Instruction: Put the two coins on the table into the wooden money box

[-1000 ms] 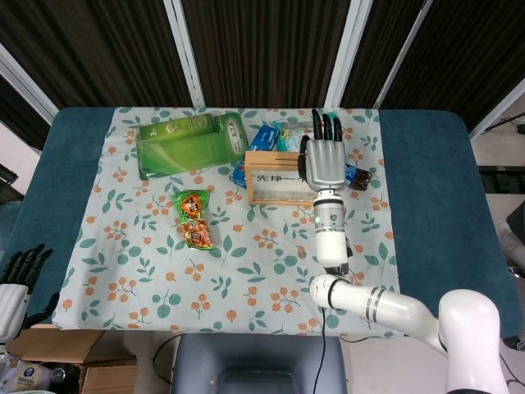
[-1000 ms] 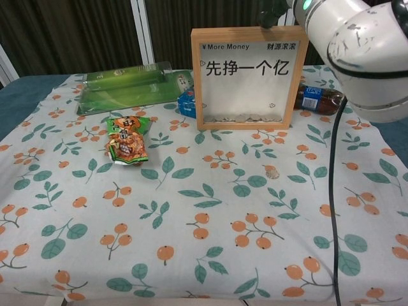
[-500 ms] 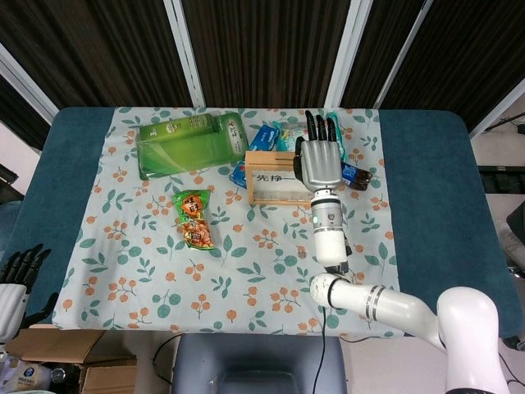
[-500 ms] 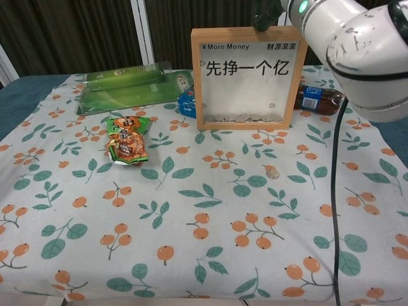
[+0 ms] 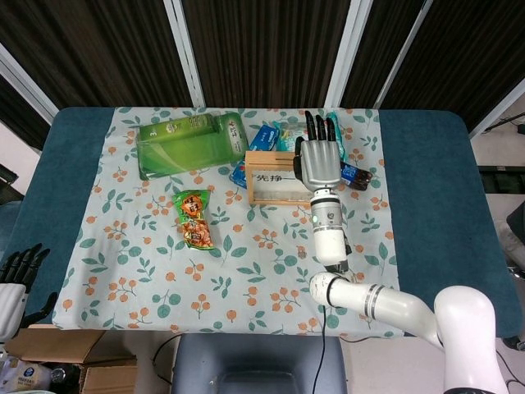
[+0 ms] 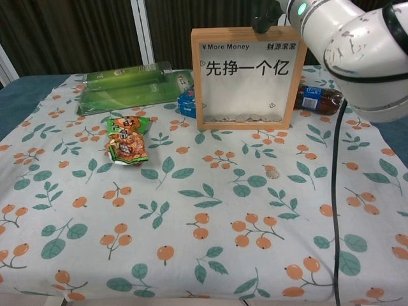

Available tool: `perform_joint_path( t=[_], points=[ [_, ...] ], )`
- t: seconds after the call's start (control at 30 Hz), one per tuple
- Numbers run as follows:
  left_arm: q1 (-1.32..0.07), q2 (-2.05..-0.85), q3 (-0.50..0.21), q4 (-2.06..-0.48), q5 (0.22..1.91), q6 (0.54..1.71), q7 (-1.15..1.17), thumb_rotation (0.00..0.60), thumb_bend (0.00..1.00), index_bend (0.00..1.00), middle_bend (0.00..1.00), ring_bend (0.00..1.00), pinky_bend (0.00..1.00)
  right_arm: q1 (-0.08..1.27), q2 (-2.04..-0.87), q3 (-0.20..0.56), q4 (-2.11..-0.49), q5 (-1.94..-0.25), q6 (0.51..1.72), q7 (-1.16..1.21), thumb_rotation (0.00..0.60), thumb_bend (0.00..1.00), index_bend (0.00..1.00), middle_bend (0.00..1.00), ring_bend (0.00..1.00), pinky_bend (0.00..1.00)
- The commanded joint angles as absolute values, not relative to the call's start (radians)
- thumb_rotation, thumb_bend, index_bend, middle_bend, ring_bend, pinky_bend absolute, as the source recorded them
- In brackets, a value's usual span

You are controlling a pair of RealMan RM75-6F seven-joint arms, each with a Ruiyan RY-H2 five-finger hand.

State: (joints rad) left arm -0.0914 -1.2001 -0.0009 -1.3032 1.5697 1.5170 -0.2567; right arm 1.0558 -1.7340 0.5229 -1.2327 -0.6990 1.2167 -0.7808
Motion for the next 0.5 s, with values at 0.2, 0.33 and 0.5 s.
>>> perform_joint_path(
  t=[0.2, 0.33, 0.5],
  points=[
    [-0.092, -1.201, -0.001, -1.303, 1.571, 1.517, -0.258, 0.6, 0.38, 0.0, 0.0, 0.0, 0.05, 1.058, -1.735, 0.515, -1.233, -0.691, 1.212, -0.783, 0.6, 0.61, 0.7, 0.15, 0.0, 0.0],
    [-0.092, -1.196, -0.002, -1.309, 1.573, 1.521, -0.257, 0.6, 0.38, 0.0, 0.0, 0.0, 0.05, 1.05, -1.717, 0.493, -1.243, -0.715, 1.223, -0.789, 0.6, 0.61, 0.1, 0.12, 0.0, 0.0],
    [-0.092, -1.188, -0.002, -1.321, 1.578, 1.527, -0.249, 0.6, 0.38, 0.0, 0.0, 0.0, 0.05, 1.001, -1.668, 0.458, -1.297, -0.832, 1.271, -0.698, 0.6, 0.61, 0.0, 0.07, 0.0, 0.0]
  ],
)
